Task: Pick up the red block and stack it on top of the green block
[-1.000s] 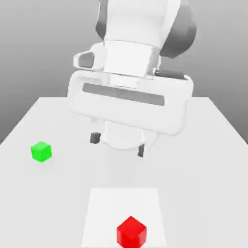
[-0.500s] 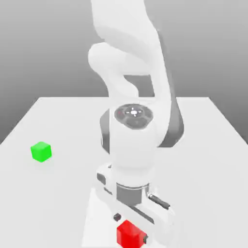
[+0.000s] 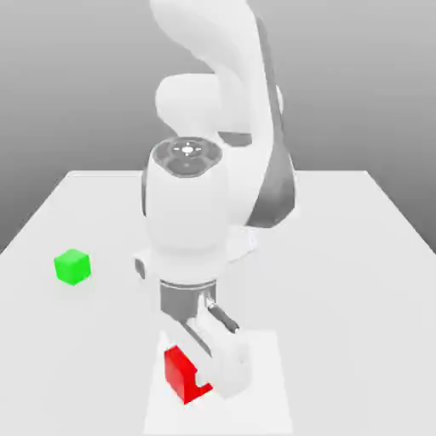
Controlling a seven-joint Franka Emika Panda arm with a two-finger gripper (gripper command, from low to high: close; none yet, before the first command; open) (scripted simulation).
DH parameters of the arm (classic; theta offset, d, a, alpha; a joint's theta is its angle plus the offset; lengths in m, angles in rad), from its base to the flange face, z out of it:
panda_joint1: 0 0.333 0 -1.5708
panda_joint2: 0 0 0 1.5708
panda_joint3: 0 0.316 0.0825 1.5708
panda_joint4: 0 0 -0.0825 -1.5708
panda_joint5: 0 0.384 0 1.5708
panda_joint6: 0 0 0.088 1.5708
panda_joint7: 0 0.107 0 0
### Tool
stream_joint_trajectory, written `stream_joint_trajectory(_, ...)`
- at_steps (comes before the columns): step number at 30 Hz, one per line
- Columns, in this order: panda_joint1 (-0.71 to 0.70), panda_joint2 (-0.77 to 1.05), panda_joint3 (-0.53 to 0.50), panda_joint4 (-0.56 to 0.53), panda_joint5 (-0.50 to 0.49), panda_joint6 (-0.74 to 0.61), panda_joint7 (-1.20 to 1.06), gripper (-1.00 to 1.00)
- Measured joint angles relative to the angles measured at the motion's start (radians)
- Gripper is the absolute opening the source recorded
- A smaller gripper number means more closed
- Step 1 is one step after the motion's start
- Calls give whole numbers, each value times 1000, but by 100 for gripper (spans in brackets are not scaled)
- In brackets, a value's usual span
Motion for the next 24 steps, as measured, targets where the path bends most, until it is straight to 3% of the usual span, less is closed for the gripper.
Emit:
stream_joint_trajectory(7,-252,-144,-168,-146,-35,-1,333,-100)
stream_joint_trajectory(16,-554,-356,-295,-344,-52,3,765,-100)
stream_joint_trajectory(19,-618,-369,-354,-394,5,46,841,-100)
stream_joint_trajectory(24,-577,-271,-400,-404,127,150,789,-100)
